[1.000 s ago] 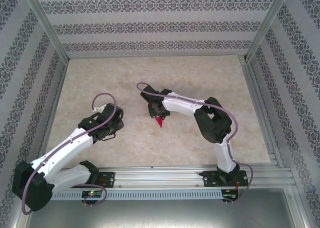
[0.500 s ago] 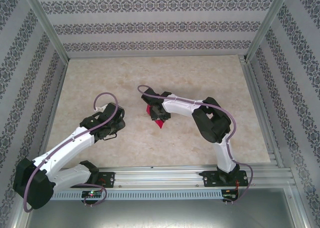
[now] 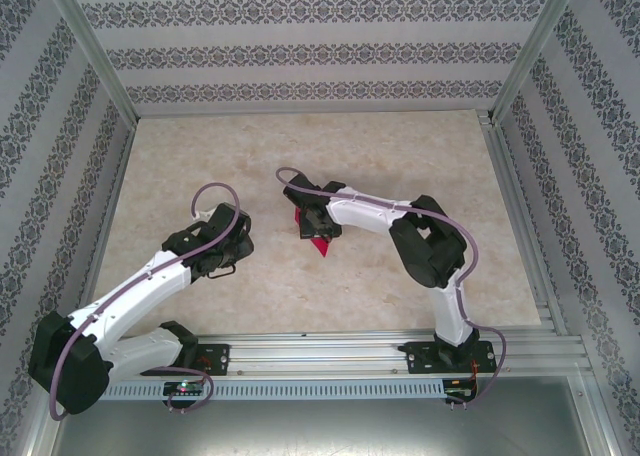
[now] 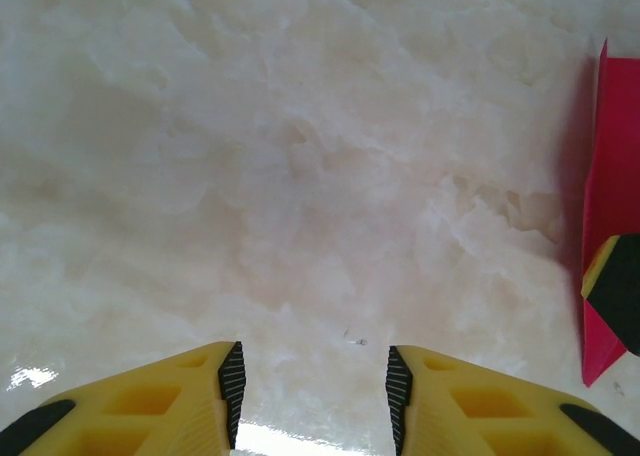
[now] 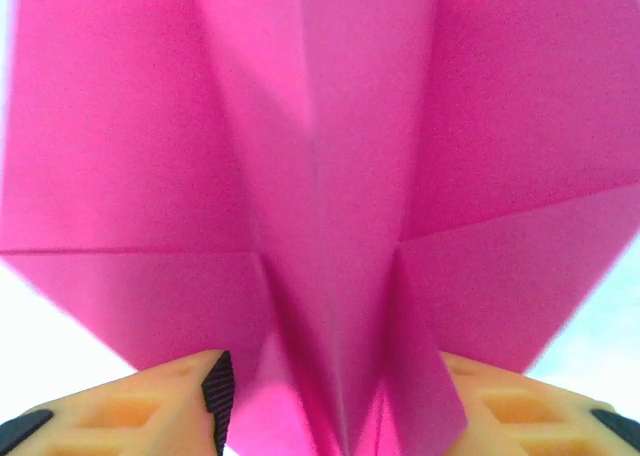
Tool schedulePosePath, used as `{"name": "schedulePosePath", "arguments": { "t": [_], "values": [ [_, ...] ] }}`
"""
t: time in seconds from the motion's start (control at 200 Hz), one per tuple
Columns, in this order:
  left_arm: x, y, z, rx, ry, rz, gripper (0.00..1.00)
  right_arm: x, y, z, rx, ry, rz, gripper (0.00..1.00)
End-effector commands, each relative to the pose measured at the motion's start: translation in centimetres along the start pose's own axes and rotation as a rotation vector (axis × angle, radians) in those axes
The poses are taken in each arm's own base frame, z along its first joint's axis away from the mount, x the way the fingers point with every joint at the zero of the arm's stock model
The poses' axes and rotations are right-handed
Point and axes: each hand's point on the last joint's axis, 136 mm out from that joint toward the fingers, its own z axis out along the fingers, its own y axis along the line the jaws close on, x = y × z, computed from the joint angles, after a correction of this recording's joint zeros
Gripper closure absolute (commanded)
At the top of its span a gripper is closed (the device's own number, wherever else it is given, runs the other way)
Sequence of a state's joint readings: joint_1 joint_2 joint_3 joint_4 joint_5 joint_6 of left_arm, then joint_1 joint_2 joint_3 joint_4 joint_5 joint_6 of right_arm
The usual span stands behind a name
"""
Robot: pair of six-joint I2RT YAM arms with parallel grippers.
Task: Fold a paper plane with a square sheet of paper (pick it up from the middle)
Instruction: Move a paper plane to the center of the table, then reset both arms
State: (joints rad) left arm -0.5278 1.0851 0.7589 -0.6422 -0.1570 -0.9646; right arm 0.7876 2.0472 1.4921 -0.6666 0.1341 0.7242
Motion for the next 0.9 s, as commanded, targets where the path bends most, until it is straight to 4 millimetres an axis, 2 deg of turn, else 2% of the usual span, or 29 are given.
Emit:
{"name": "schedulePosePath", "arguments": {
  "t": [0.0, 0.16, 0.22, 0.31, 0.37, 0.415, 0.495, 0.53, 0.575, 0.609, 0.664, 0.739, 0.784, 0.894],
  "values": [
    [-1.6, -1.1, -0.8, 0.031, -0.042, 0.032, 0.55, -2.0, 0.2, -4.4, -0.043, -0.080, 0.002, 0.36],
    [-2.1, -1.1, -1.1, 0.028, -0.058, 0.052, 0.54, -2.5, -0.2, -6.6, -0.058, -0.120, 0.005, 0.35],
    [-2.3, -1.1, -1.3, 0.024, -0.069, 0.062, 0.53, -3.0, -0.3, -8.2, -0.076, -0.169, 0.000, 0.35],
    [-3.0, -0.8, -1.5, 0.000, -0.104, 0.098, 0.49, -4.1, -1.4, -11.9, -0.098, -0.292, -0.009, 0.34],
    [-4.0, 0.0, -1.8, -0.046, -0.163, 0.132, 0.41, -4.6, -4.2, -14.6, -0.047, -0.402, 0.002, 0.34],
    [-5.0, 0.8, -2.1, -0.097, -0.223, 0.164, 0.26, -5.0, -6.7, -16.2, 0.005, -0.492, 0.010, 0.32],
    [-7.4, 2.5, -2.7, -0.201, -0.349, 0.210, 0.01, -5.6, -12.1, -18.3, 0.113, -0.648, 0.059, 0.20],
    [-8.6, 3.4, -2.9, -0.256, -0.401, 0.218, 0.00, -5.7, -14.4, -19.0, 0.153, -0.699, 0.084, 0.17],
    [-10.1, 4.9, -3.0, -0.329, -0.453, 0.200, 0.00, -5.6, -17.2, -19.5, 0.201, -0.740, 0.103, 0.09],
    [-11.1, 5.8, -2.9, -0.358, -0.469, 0.182, 0.00, -5.2, -19.5, -19.2, 0.254, -0.760, 0.104, 0.02],
    [-12.3, 7.0, -2.1, -0.379, -0.459, 0.189, 0.00, -5.0, -22.4, -18.3, 0.311, -0.801, 0.125, 0.02],
    [-13.6, 9.1, -0.4, -0.436, -0.453, 0.178, 0.00, -4.6, -25.6, -15.6, 0.331, -0.821, 0.139, 0.02],
    [-14.2, 9.8, 0.5, -0.444, -0.447, 0.186, 0.00, -4.4, -26.5, -13.7, 0.300, -0.820, 0.130, 0.02],
    [-15.0, 10.7, 2.9, -0.405, -0.494, 0.213, 0.00, -5.4, -27.1, -12.2, 0.247, -0.735, 0.117, 0.02]
  ]
}}
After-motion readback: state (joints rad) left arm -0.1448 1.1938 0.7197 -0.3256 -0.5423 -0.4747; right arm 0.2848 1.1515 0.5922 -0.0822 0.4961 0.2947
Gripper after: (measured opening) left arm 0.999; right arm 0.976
